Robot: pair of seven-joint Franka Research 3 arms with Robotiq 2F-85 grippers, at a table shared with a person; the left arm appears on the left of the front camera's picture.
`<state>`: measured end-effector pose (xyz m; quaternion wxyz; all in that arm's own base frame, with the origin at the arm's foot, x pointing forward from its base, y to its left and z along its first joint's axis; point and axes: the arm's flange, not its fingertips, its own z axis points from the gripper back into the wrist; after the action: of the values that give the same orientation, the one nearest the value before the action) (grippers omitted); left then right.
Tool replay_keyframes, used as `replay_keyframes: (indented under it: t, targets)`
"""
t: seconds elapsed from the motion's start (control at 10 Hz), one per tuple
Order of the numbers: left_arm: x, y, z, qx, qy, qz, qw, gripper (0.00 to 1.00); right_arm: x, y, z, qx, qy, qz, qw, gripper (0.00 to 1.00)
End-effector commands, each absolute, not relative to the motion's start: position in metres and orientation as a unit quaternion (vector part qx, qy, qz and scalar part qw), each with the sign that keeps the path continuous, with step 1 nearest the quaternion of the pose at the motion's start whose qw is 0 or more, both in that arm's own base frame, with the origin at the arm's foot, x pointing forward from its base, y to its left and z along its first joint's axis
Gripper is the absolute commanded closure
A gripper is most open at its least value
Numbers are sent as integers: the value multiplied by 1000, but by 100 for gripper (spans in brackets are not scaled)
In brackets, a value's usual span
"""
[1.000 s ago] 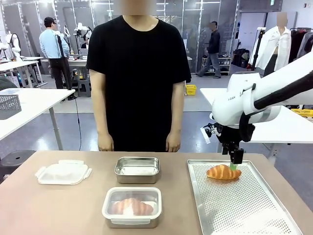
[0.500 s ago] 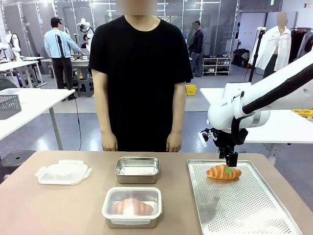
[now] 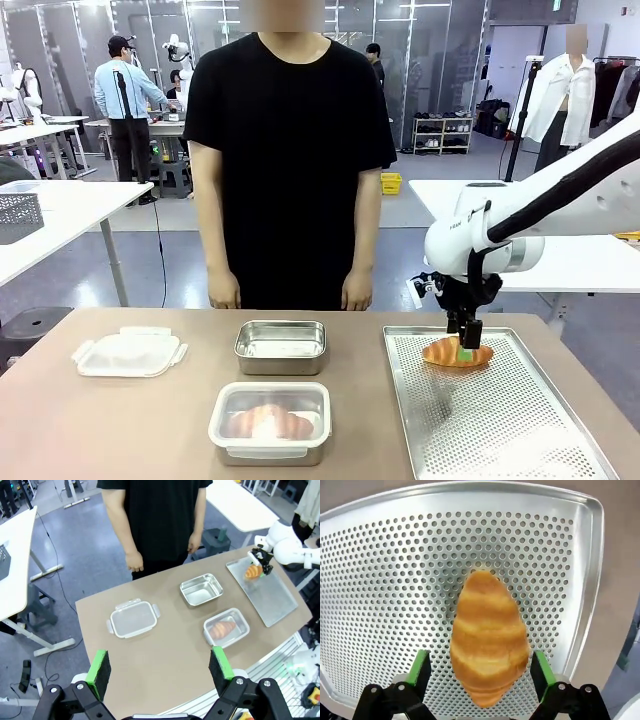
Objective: Place the bread into the airtight container.
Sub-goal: Pick up a Butter Roll and place it into an empty Airtight Container.
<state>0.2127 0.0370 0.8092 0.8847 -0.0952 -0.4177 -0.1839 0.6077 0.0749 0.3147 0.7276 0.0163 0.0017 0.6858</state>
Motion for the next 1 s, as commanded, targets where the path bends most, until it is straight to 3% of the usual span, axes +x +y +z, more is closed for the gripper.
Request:
replay_keyframes:
  t: [0.0,0.5,0.8,0.9]
  targets:
    - [213,37,810,-95,-418,-185,884,0,618,79,308,39,-1,673,739,0]
    - [213,37,810,-95,-418,-185,884,0,625,75,291,45,13,664,746,0]
    - [213,37,810,-95,-418,-185,884,0,624,74,293,45,12,662,748,33]
    - [213,37,810,-95,-418,-185,884,0,624,74,295,46,14,658,752,38]
